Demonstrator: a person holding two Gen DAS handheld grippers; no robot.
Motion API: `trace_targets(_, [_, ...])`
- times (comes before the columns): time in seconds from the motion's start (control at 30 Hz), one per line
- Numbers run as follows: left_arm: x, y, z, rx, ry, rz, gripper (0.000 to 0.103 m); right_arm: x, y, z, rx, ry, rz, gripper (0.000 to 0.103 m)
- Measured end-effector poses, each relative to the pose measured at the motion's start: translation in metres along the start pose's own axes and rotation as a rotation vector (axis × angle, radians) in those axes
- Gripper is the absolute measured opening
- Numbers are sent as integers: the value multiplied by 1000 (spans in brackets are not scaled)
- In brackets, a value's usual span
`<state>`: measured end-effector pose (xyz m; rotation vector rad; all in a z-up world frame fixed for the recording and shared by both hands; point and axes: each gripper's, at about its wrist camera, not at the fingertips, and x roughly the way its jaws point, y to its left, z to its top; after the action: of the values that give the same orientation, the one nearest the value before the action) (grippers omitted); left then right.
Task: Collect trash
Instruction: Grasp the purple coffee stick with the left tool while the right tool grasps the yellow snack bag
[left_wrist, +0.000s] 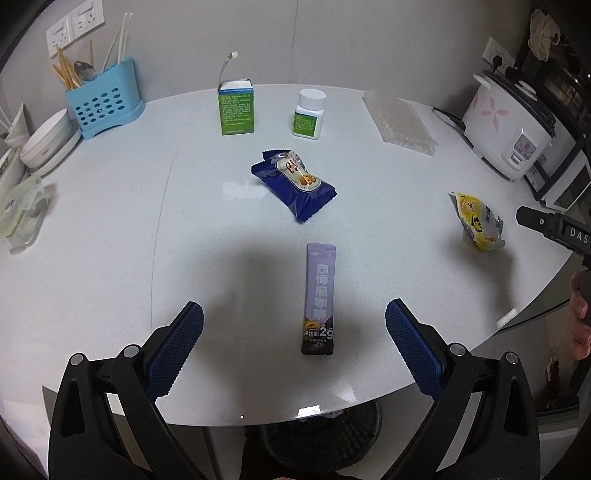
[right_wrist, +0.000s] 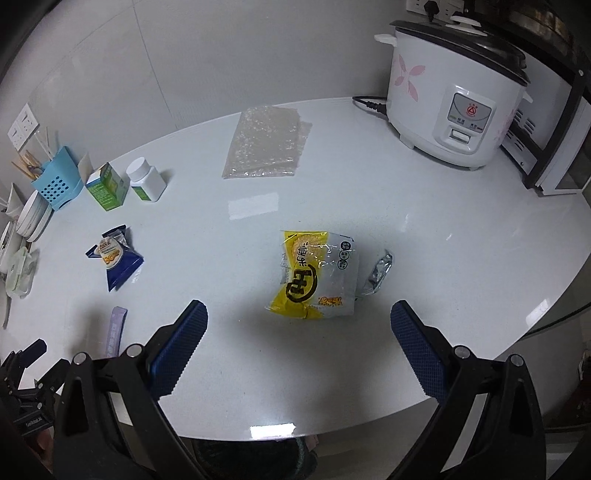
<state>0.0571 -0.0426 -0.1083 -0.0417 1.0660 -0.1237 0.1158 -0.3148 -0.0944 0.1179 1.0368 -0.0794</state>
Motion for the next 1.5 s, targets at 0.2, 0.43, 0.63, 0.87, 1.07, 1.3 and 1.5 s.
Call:
trace_targets(0.2, [24,-3,14,25,52,13,97,37,-6,19,34,78,-15,95])
trace_targets(0.43, [49,-1,21,30,124,25,96,71,-7,34,45,148,-29,95])
trace_targets(0.63, [65,-1,23,35,167,35,96,91,-6,40,50,190,-44,95])
trace_targets(0.87, [76,-5,21,50,198,62,95,106,-8,43,73,233,-58,85])
trace_targets(1.07, [82,-7,20,54,218,84,89,114,-11,41,97,267,-53,80])
trace_targets(1.3, [85,-7,17,55,231,102,82,119,-12,37,108,288,-53,73])
trace_targets(1.5, [80,-12,18,50,227,100,56,117,-9,35,79,289,-81,64])
